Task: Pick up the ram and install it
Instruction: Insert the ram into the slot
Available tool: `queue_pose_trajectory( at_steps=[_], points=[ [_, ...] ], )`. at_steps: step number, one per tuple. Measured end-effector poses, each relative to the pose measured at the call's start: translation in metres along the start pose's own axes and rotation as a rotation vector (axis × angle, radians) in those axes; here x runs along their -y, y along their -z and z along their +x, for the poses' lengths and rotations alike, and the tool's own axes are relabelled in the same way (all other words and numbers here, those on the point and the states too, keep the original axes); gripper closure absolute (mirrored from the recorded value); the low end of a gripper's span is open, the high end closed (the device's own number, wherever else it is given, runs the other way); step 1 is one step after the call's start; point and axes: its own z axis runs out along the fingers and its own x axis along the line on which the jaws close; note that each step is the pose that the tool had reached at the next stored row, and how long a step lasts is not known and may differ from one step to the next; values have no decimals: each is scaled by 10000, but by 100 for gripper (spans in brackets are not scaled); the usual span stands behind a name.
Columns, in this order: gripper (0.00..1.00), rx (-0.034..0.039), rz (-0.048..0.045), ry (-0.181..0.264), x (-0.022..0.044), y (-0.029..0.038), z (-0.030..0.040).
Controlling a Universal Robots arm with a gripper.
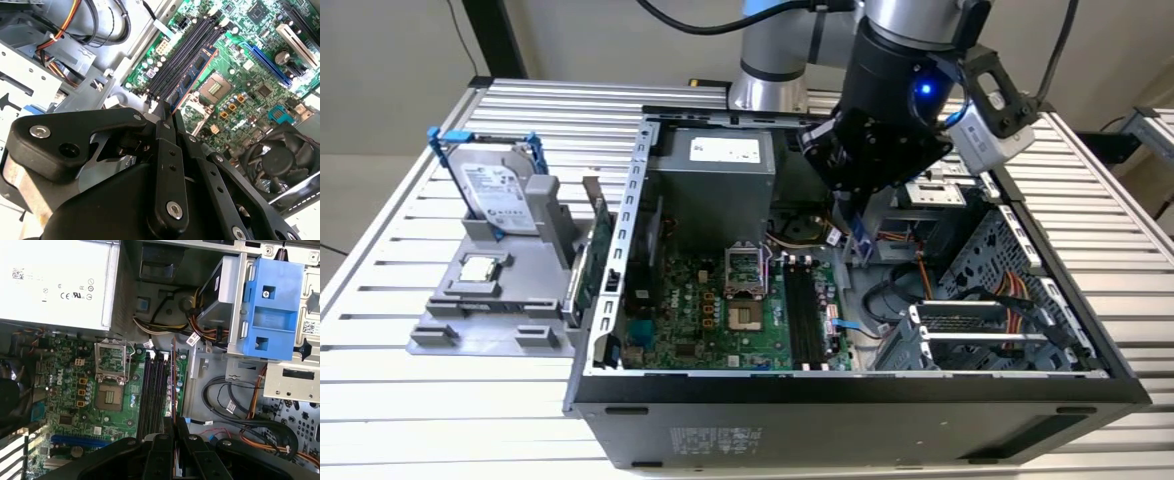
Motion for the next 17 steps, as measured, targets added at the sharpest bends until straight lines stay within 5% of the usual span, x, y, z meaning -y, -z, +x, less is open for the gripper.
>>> queue_pose_trajectory(
  at_steps=[17],
  points=[
    [100, -46, 71, 0, 1, -75, 1]
  ],
)
